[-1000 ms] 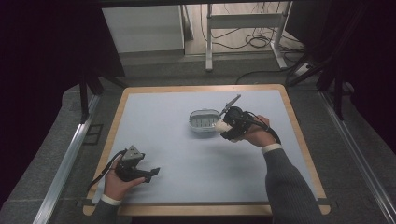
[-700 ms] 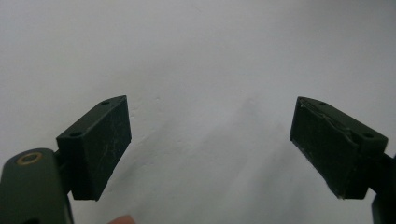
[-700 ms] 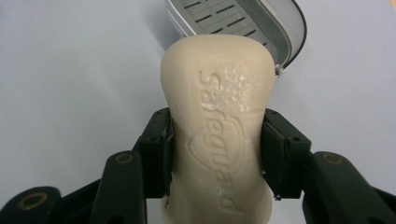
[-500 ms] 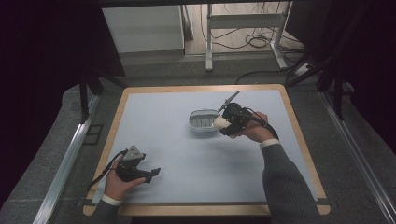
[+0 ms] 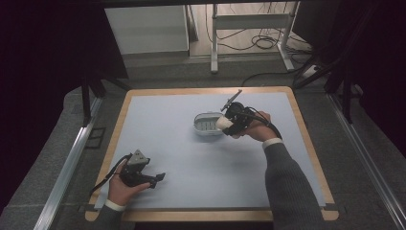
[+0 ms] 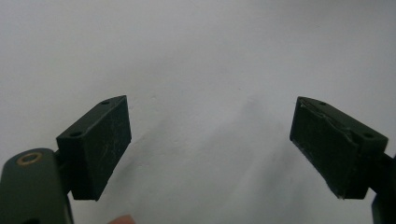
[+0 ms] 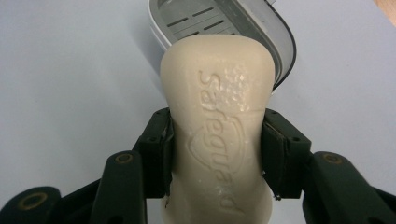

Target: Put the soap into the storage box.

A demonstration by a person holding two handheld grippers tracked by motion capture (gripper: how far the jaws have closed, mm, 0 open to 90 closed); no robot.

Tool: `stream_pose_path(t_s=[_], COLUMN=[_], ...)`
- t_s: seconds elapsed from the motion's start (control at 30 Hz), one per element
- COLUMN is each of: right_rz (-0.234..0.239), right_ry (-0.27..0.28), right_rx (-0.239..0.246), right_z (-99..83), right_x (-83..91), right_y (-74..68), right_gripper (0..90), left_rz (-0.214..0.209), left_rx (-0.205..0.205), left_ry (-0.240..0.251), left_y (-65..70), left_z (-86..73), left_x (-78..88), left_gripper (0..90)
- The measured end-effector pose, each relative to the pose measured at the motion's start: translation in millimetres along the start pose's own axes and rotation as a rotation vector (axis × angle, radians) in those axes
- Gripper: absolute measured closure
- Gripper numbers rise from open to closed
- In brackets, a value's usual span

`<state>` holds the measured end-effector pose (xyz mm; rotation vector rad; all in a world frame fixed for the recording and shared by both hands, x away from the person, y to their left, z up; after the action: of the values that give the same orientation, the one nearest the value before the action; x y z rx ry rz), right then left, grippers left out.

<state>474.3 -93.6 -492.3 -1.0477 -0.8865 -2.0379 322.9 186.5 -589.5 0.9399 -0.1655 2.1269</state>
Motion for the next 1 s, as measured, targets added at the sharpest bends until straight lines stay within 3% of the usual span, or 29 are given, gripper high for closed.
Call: stream_pose_path(t_s=[0.4,1.0], right_rz=[-0.003,-0.009], right_ry=[-0.01,-0.008], right_rx=[0.002,0.043], right_z=[6.0,20.6], right_x=[-7.9,-12.3], right_y=[5.7,7.8], right_gripper=[49.6,49.5], left_rz=[-0.004,0.005], left_rx=[-0.003,-0.002], left_ry=[-0.005,0.002], left_y=[0.7,-1.0], left_z=[-0.4,0.3], left_x=[-1.3,2.2], left_gripper=[13.0,13.0])
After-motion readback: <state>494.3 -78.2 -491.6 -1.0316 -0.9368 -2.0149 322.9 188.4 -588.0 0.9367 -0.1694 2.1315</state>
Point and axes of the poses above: each handheld gripper's, and its own axes: x roughly backward along the jaws, z roughly out of its top, y roughly to its right, the point moved 8 cm from there along -x, roughly forward along the jaws, and after that the axes turned 9 degrees about -z, right-handed, at the moved point
